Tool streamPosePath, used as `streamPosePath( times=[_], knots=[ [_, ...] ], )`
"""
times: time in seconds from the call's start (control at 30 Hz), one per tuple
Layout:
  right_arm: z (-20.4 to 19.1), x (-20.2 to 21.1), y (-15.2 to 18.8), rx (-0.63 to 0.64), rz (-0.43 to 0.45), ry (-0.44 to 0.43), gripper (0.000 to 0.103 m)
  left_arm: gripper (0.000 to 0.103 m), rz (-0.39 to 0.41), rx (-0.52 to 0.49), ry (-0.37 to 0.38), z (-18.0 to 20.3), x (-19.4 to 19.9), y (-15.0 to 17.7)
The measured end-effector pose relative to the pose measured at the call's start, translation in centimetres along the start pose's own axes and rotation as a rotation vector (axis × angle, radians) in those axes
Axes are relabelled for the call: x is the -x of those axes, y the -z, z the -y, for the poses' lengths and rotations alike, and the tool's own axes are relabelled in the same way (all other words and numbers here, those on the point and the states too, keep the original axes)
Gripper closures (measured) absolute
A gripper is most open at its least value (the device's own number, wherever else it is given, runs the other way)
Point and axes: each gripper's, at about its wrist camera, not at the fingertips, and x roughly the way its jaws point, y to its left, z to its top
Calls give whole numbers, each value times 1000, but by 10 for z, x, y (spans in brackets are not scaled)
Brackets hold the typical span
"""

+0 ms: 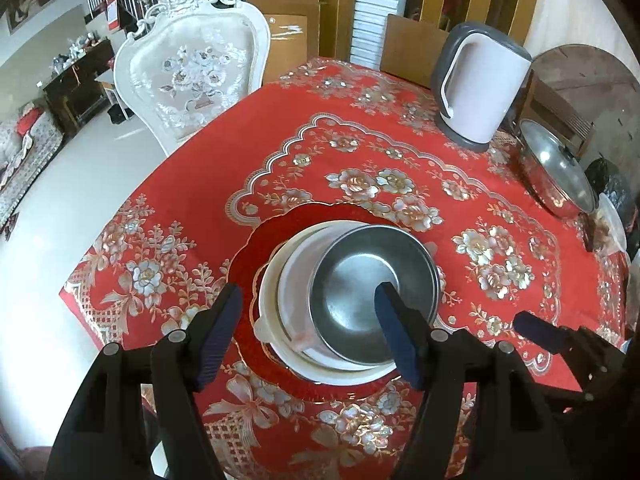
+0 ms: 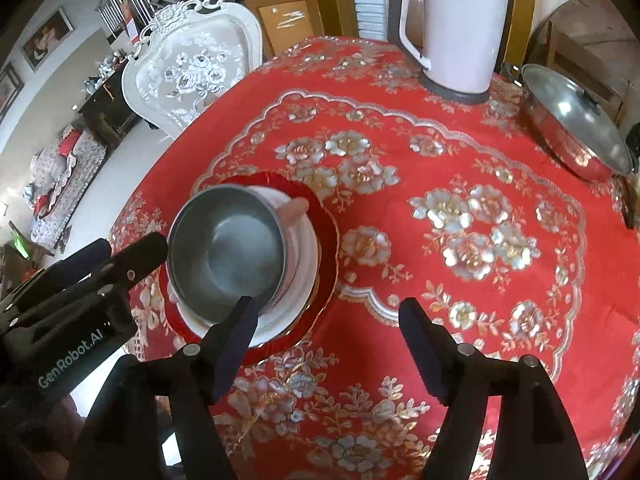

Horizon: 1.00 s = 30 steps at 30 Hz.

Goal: Organize plates and bowls

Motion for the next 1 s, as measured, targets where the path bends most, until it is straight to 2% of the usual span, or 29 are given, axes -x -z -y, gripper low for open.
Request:
streamPosePath(
  times=[0.53,1.0],
  knots=[
    [-8,-4,4,4,-3,37,27,35,21,-36,-37,3,4,8],
    [-22,-10,5,29,-16,23,27,35,12,-80,-60,2,0,5]
  ],
)
